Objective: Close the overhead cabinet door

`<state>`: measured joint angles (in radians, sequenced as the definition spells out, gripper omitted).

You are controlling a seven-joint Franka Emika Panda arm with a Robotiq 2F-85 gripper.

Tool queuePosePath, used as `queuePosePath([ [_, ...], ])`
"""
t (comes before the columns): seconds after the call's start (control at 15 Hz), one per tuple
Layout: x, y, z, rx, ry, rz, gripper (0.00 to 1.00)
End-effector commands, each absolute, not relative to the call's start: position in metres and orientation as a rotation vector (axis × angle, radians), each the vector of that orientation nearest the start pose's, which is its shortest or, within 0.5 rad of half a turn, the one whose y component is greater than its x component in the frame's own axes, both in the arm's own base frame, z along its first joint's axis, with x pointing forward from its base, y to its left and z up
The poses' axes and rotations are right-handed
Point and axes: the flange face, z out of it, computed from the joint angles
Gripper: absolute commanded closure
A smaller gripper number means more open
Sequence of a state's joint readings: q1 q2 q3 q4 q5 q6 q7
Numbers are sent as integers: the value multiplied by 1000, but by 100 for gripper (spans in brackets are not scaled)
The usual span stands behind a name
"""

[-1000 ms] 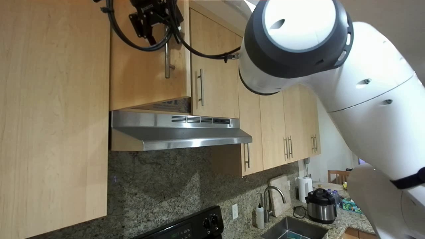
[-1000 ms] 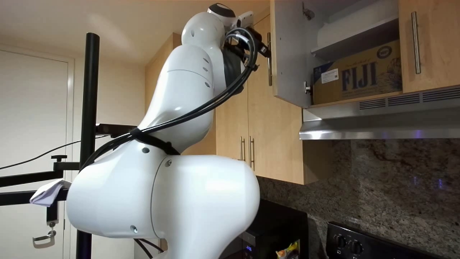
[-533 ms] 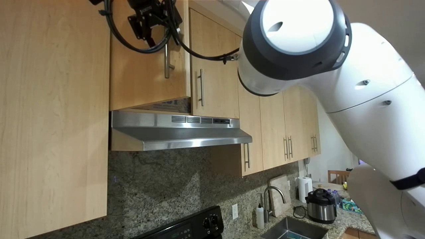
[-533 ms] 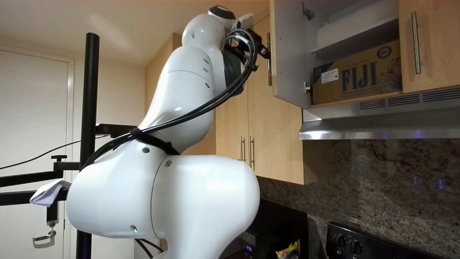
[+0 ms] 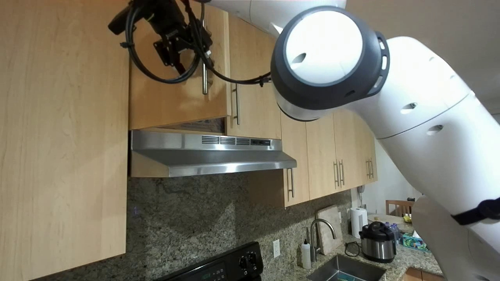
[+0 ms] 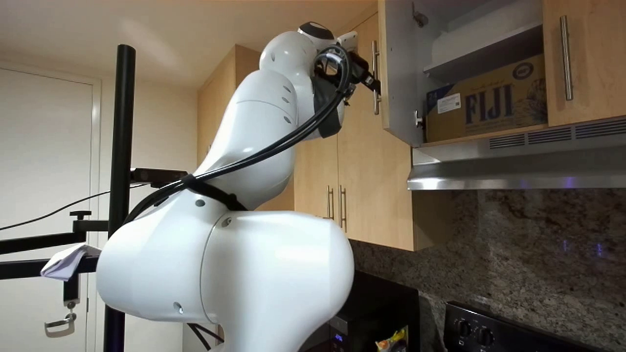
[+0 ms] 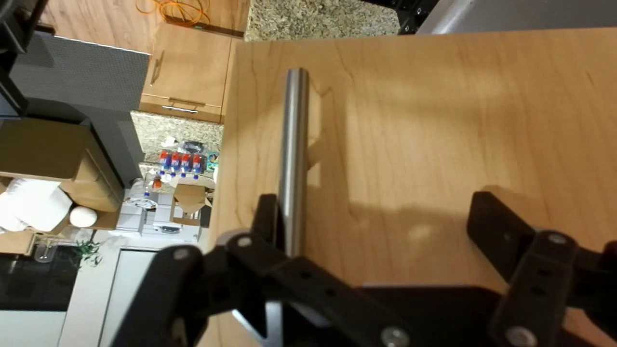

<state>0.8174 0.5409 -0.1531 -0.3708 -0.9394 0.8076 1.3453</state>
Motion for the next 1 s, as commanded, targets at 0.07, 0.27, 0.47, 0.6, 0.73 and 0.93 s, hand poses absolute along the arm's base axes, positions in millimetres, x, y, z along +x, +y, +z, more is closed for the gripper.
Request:
queuePosePath([
  [0.07, 469, 255, 783, -2771, 2191, -986, 0],
  [0.27, 474, 241, 779, -2713, 2317, -959, 0],
  [0.47, 479, 220, 773, -2645, 2476, -879, 0],
  [0.6, 483, 204, 769, -2586, 2572, -820, 0],
  [0.73, 489, 189, 770, -2512, 2627, -790, 0],
  [0.93, 503, 167, 767, -2409, 2698, -772, 0],
])
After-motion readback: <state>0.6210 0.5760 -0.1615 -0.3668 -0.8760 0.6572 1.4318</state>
